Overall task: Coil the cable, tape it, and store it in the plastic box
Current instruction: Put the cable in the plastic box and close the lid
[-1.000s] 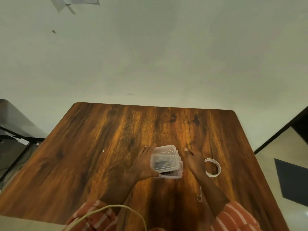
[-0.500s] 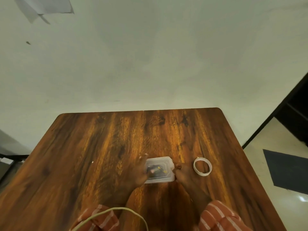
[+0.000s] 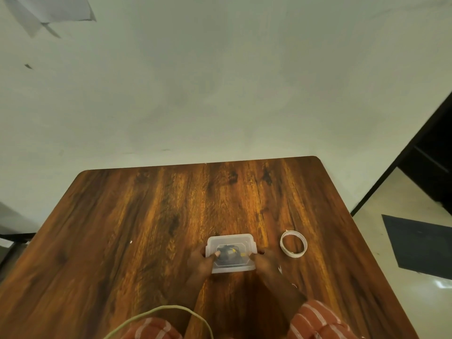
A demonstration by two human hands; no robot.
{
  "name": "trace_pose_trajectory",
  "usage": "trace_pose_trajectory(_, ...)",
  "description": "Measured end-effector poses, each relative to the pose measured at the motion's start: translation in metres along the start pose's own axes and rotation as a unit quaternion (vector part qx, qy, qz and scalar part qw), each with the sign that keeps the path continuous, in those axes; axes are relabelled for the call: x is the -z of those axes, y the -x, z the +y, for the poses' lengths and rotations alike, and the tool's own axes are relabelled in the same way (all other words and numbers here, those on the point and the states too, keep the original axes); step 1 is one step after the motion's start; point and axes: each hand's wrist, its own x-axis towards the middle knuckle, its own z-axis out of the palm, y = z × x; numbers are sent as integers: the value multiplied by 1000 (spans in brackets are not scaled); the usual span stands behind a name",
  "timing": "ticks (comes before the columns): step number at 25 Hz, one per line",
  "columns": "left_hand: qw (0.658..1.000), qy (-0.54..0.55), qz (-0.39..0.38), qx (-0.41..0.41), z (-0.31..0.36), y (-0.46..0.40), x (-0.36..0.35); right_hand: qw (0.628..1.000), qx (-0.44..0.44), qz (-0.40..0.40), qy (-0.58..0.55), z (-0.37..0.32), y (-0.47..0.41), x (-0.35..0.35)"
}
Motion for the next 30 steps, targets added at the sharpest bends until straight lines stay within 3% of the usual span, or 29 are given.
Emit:
trace_pose_trajectory(2, 998, -4, 2, 60, 0, -4, -1, 997, -39, -12, -61, -4, 0, 5)
trace_pose_trajectory(5, 995, 9, 5, 100, -5, -10, -1, 998, -17, 6, -68, -1, 1, 8)
trace_pose_trajectory(7, 997, 5, 22, 75, -5, -5, 1, 998, 45, 49, -24, 3, 7, 4)
trace_pose_trajectory(10, 996, -61, 70, 16, -8, 3, 0, 976, 143, 102, 127, 7, 10, -3)
trace_pose_trajectory(16, 986, -144, 80, -5, 6, 4, 4, 940, 182, 105, 268, 3, 16, -1)
trace_pose_trajectory(19, 990, -111, 88, -13, -6, 1, 3, 931, 237, 92, 261, 10, 16, 23)
trace_pose_trajectory(23, 991, -90, 93, -37, -27, 7, 8, 925, 211, 172, 266, 32, 3, 80)
trace_pose_trajectory(26, 993, -63, 85, -44, -29, 17, 11, 917, 205, 131, 316, 34, -7, 99)
trace_pose_trajectory(30, 995, -23, 90, -43, -30, 24, 11, 927, 235, 105, 274, 20, -2, 95)
